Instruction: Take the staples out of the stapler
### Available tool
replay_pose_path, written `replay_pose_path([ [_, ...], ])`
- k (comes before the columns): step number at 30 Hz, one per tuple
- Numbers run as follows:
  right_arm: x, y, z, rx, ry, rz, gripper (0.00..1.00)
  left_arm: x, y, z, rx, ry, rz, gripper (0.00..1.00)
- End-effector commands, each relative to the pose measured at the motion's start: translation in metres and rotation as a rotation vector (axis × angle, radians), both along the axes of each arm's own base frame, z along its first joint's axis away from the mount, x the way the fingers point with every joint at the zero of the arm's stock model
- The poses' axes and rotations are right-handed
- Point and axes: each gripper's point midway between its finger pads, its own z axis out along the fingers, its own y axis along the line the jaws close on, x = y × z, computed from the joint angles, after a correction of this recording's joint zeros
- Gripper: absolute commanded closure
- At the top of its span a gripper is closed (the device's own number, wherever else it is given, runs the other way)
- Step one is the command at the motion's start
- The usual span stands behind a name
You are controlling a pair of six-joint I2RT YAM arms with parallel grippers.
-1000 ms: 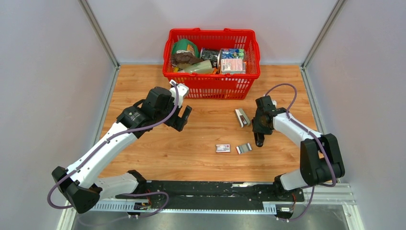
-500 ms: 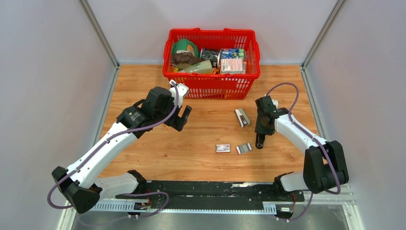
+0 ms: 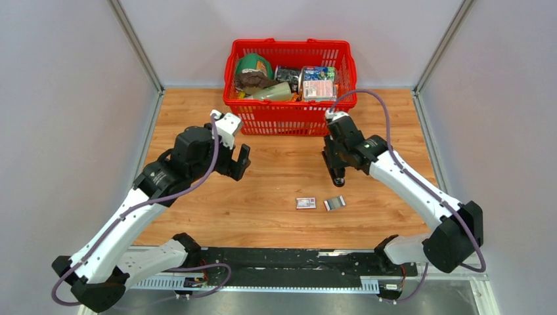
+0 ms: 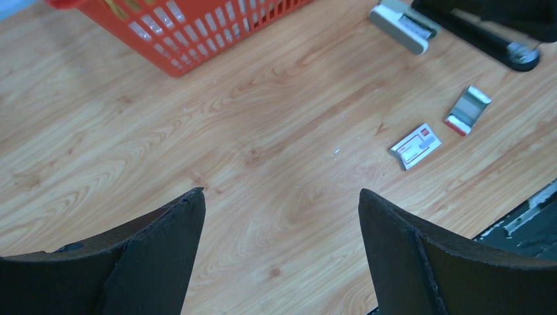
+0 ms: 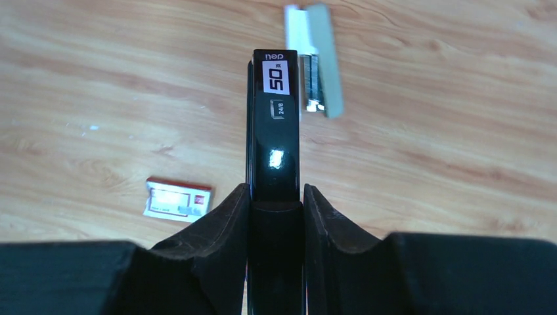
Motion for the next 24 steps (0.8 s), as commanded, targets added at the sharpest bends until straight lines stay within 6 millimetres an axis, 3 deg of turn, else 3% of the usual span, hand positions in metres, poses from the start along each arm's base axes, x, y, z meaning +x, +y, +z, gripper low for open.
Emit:
replay_pose_path([
  [1,0.01,0.042,0.023,-0.055,-0.077,0.217,0.94,-0.01,-0.005,0.024,-0.11,-0.066,-0.035,0.07],
  [7,0.014,0.106,0.025,-0.005,-0.141,0.51,0.97,-0.025,0.002,0.023,-0.131,-0.069,-0.048,0.07],
  [15,0.015,0.181,0.01,0.042,-0.268,0.958,0.95,-0.043,0.005,0.031,-0.17,-0.078,-0.097,0.07],
  [20,0.013,0.216,0.004,0.093,-0.321,1.192,0.93,-0.049,0.008,0.033,-0.176,-0.089,-0.105,0.07],
  [24,0.011,0.241,-0.014,0.137,-0.295,1.351,0.91,-0.052,0.01,0.033,-0.171,-0.09,-0.11,0.07],
])
